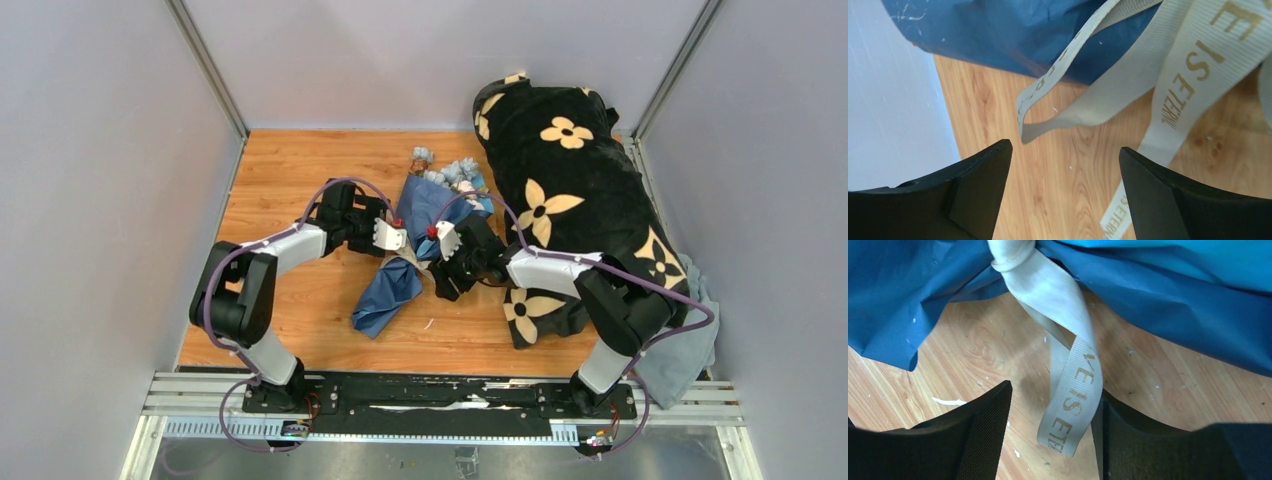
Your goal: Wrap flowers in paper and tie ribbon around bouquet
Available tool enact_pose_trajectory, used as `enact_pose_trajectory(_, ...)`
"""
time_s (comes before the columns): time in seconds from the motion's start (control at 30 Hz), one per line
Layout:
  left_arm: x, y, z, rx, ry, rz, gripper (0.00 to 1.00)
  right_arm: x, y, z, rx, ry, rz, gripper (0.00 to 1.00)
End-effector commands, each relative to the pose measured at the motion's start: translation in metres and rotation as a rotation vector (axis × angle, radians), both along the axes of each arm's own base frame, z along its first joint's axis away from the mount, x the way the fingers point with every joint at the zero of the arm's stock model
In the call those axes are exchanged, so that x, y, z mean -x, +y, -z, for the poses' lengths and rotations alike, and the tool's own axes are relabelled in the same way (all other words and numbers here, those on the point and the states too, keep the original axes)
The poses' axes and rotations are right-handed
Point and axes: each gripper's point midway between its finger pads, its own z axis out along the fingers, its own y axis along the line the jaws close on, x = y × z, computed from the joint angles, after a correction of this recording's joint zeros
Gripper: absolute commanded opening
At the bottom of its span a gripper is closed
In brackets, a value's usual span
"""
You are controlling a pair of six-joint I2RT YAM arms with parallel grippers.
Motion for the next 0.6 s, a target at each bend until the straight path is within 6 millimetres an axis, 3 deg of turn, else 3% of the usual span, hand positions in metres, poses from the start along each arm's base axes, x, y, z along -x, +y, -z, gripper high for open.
enact_pose_trajectory(0.0,-0.025,-0.021,-0.014,0.009,-0.141,0.113,0.88,0.041,-0.027,0.048,0.173,0.125,-0.004,0.6)
enact_pose_trajectory(0.13,-0.019,-0.037,-0.005,0.007,-0.155,0.191,0.93,0.037,-0.03,0.054,0.2,0.12,0.018,0.51)
enact_pose_trajectory(0.2,-0.011,-0.045,-0.002,0.011,-0.153,0.233,0.83,0.036,-0.03,0.055,0.204,0.118,0.02,0.41)
enact_pose_trajectory(0.23,-0.008,-0.048,-0.001,0.007,-0.154,0.25,0.69,0.037,-0.031,0.055,0.207,0.122,0.021,0.34)
enact_pose_trajectory(0.33,-0.006,-0.051,0.0,-0.009,-0.168,0.27,0.06,0.042,-0.034,0.057,0.217,0.145,0.018,0.09)
enact_pose_trajectory(0.37,-0.01,-0.05,-0.004,-0.006,-0.181,0.252,0.0,0.045,-0.035,0.058,0.218,0.157,0.016,0.03)
enact_pose_trajectory(0.57,-0.053,-0.028,-0.039,0.067,-0.241,0.044,0.0,0.078,-0.043,0.058,0.193,0.293,0.037,0.0)
